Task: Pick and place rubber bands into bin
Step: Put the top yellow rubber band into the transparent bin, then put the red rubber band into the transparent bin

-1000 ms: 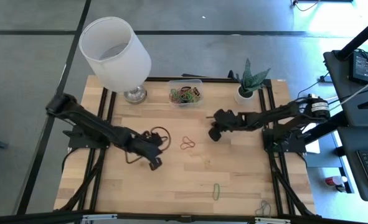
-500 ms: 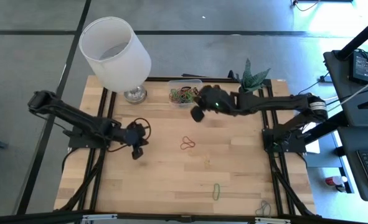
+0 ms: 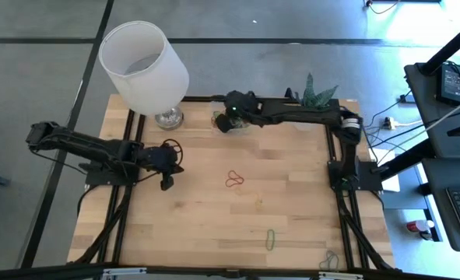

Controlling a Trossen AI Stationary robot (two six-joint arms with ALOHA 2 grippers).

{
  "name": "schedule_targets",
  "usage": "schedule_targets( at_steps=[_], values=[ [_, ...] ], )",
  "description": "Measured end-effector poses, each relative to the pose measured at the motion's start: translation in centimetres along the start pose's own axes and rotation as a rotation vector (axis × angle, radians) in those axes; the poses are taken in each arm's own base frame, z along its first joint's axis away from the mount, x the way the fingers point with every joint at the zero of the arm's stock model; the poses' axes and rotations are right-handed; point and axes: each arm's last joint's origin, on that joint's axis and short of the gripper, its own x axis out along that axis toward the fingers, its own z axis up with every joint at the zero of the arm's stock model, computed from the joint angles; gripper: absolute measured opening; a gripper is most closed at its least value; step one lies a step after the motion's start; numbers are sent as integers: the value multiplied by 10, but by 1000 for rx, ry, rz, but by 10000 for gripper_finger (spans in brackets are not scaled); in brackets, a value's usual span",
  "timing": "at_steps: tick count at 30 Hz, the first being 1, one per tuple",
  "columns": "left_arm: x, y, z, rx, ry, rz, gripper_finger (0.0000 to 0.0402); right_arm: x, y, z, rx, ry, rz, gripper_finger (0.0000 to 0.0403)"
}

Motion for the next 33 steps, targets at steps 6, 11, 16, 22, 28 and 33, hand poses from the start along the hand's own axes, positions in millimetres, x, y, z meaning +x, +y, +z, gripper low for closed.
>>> schedule_targets(
  at_steps=[6,11,16,22,28,33],
  values=[
    [0,-1,0,9,24,-56,2,40,-11,-23,42,116,-72,0],
    [0,-2,-1,29,38,-77,2,54,-15,-33,99,170,-76,13],
    [0,-2,-1,45,38,-79,2,57,-18,-34,177,200,-35,53],
    [0,-2,-1,69,36,-77,1,60,-24,-33,241,234,16,130],
    [0,-2,-1,69,35,-74,2,54,-27,-32,256,322,134,178],
    [0,-2,0,68,17,-58,2,39,-37,-29,228,379,112,178]
  ],
)
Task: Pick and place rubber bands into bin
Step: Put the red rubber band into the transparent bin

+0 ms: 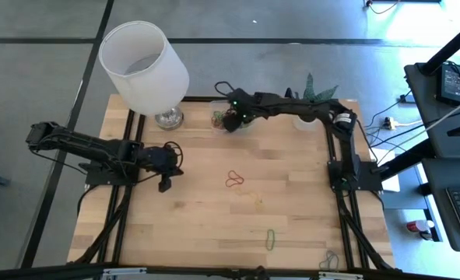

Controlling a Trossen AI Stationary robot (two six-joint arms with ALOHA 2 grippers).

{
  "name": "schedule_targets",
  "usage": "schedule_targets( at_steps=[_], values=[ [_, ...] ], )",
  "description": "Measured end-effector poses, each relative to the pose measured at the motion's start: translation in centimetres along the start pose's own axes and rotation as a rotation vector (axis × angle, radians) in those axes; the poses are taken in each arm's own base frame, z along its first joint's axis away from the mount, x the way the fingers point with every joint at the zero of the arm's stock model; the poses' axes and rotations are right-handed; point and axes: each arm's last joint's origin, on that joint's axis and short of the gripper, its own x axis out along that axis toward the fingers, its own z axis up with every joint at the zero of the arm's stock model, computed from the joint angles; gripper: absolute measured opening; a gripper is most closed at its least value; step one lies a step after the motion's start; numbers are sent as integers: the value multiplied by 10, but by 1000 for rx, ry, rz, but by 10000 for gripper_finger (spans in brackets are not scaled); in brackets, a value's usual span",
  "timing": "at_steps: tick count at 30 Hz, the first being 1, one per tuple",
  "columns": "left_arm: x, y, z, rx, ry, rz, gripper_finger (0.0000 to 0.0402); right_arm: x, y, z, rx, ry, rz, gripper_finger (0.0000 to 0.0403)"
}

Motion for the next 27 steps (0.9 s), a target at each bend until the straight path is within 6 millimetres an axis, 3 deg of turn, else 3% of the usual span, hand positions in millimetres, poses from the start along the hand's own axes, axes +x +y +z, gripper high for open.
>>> schedule_targets(
  at_steps=[5,9,13,19,27],
  values=[
    [0,-1,4,-3,-53,14,2,-30,0,5,-73,-31,14,161],
    [0,-2,10,0,-116,18,2,-65,0,3,-134,-39,19,148],
    [0,-4,19,-26,-128,71,1,-106,9,-10,-214,-24,30,135],
    [6,-12,44,-28,-127,106,2,-157,13,-53,-323,-18,70,115],
    [27,-35,77,-6,-93,136,2,-191,-11,-148,-231,-21,201,93]
  ],
)
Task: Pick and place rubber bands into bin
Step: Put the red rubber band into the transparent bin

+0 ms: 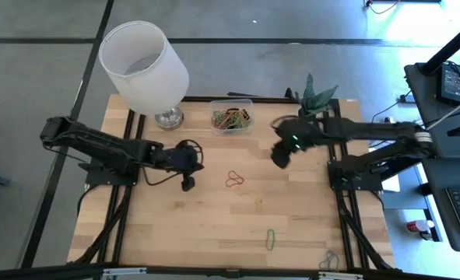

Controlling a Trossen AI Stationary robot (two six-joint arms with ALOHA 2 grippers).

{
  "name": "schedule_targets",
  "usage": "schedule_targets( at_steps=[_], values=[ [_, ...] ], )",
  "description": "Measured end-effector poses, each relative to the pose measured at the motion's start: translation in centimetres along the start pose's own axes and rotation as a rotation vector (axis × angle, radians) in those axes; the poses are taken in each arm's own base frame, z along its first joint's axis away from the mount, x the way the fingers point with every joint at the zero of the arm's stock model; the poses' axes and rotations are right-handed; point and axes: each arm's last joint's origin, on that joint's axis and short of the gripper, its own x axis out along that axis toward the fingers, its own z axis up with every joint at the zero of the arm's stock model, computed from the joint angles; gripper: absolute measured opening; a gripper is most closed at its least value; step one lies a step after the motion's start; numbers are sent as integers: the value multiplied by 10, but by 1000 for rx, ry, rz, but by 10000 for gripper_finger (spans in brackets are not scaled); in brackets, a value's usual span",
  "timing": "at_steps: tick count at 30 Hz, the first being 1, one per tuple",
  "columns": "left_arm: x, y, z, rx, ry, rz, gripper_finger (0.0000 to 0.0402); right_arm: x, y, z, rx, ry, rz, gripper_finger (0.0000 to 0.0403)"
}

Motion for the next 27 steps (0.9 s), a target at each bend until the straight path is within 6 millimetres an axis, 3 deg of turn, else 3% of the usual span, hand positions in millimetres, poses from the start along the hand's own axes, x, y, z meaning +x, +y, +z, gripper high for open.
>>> schedule_targets(
  at_steps=[6,10,13,20,27],
  values=[
    [19,-19,21,33,78,18,2,-8,-5,-61,80,-5,124,63],
    [32,-31,40,53,137,42,2,-3,-7,-90,66,24,170,10],
    [44,-40,55,92,166,51,3,4,-6,-107,36,56,189,8],
    [76,-58,78,247,177,49,7,18,-7,-131,-25,111,194,6],
    [107,-62,72,205,242,60,54,20,-7,-136,-54,120,191,3]
  ],
)
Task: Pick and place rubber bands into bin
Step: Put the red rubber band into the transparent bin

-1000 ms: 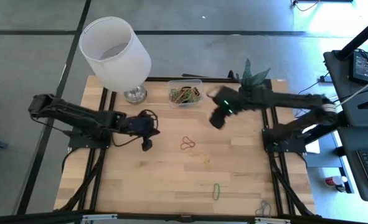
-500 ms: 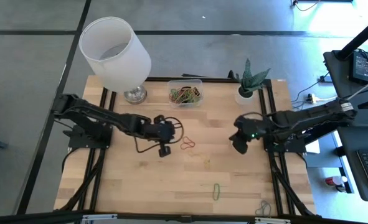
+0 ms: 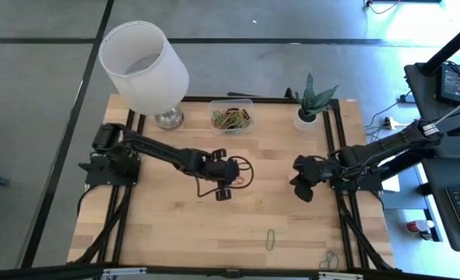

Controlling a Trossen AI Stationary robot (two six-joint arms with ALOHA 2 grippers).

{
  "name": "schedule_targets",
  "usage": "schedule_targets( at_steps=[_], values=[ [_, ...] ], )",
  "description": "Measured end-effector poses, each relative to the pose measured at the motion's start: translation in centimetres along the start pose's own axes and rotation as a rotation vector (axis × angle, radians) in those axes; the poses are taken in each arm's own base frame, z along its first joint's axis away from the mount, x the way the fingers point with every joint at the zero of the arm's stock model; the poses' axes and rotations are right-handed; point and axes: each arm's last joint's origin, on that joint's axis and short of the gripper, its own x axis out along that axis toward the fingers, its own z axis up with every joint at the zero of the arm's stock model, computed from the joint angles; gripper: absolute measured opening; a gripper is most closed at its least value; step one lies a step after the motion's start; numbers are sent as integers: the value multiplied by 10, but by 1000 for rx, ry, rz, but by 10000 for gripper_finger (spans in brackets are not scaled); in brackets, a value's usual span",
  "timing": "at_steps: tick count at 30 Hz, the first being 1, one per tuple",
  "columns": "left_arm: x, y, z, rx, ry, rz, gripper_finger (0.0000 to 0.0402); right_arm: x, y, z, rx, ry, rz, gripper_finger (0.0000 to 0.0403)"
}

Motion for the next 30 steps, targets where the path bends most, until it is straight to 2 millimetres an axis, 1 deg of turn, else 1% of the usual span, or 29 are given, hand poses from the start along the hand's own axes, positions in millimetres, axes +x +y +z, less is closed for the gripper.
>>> schedule_targets(
  at_steps=[5,9,13,18,20,22,24,27,30],
  values=[
    [29,-5,-8,-42,75,-6,101,0,0,0,-26,0,-1,5],
    [54,-4,-17,-80,142,1,128,0,0,0,-46,-1,-2,5],
    [72,0,-23,-120,170,33,136,0,0,0,-47,-1,-2,6],
    [83,6,-26,-97,168,89,136,0,0,0,-44,-6,1,6],
    [86,8,-25,-85,165,87,130,0,1,1,-43,-10,5,6],
    [88,10,-24,-87,162,71,115,0,1,2,-42,-17,12,6],
    [88,11,-24,-90,164,68,85,0,3,3,-40,-28,23,6],
    [87,13,-24,-92,166,75,21,0,4,4,-41,-42,37,6],
    [86,13,-21,-79,175,70,5,0,3,5,-39,-76,10,6]
  ],
)
